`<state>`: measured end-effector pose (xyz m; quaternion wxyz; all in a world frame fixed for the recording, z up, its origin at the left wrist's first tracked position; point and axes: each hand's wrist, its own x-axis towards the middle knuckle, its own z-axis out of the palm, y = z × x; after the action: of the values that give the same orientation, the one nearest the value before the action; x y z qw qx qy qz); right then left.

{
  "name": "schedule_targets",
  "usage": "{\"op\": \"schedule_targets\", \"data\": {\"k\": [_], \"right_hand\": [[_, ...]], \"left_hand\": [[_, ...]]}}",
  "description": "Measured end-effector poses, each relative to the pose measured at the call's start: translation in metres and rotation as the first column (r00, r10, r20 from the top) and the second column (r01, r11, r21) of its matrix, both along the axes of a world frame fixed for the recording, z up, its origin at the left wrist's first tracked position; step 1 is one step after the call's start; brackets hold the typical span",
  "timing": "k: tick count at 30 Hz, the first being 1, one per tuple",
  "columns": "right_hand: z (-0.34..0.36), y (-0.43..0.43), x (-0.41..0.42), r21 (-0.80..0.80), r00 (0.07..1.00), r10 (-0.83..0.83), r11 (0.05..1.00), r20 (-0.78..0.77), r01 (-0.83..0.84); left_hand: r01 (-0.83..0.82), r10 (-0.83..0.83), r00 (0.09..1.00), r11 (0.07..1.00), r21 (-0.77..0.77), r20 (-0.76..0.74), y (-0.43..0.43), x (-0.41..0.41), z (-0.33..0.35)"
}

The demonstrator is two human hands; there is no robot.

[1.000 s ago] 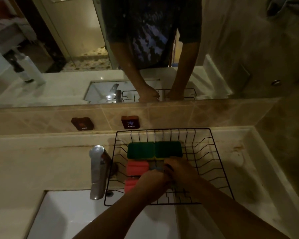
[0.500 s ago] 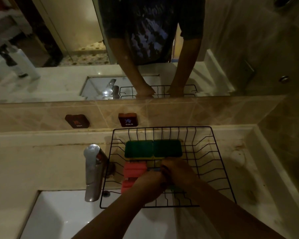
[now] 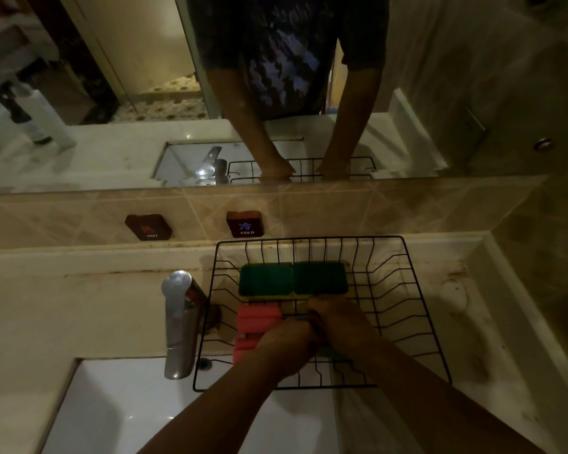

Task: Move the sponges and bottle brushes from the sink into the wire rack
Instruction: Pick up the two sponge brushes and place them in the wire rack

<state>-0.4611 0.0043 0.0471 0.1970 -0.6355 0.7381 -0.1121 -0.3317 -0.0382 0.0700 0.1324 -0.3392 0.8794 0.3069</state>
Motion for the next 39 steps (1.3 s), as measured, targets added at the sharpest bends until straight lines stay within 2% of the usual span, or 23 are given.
{"op": "schedule_targets", "data": {"k": [9, 14, 22, 27, 32, 36, 39], "right_hand": [[0.007, 0.0, 0.0, 0.003, 0.997, 0.055, 0.999, -0.055, -0.055], [0.009, 0.002, 0.001, 0.014, 0.999, 0.034, 0.999, -0.008, -0.034], [0.018, 0.0, 0.003, 0.057, 1.0, -0.002, 0.998, 0.014, 0.001], [0.023, 0.001, 0.004, 0.094, 0.998, -0.03, 0.995, 0.046, 0.026], [0.031, 0.006, 0.002, 0.115, 0.996, -0.03, 0.993, 0.086, 0.02], [0.041, 0.009, 0.003, 0.126, 0.993, -0.022, 0.992, 0.114, 0.008], [0.053, 0.015, 0.005, 0.059, 0.994, 0.007, 0.998, 0.105, -0.014]], "left_hand": [[-0.049, 0.048, 0.998, 0.999, 0.021, 0.049, 0.004, -0.005, 0.0], [-0.112, 0.11, 0.993, 0.993, 0.04, 0.044, 0.004, -0.003, -0.001], [0.012, -0.009, 0.997, 0.999, -0.045, 0.082, 0.007, -0.005, 0.002], [0.014, -0.005, 0.995, 0.995, -0.097, 0.096, 0.006, -0.004, 0.005], [0.008, -0.007, 1.0, 0.992, -0.128, 0.009, 0.006, 0.002, 0.012], [0.06, -0.077, 0.992, 0.984, -0.165, -0.098, 0.006, 0.011, 0.021], [0.098, -0.131, 0.978, 0.975, -0.2, -0.16, 0.006, 0.018, 0.033]]}}
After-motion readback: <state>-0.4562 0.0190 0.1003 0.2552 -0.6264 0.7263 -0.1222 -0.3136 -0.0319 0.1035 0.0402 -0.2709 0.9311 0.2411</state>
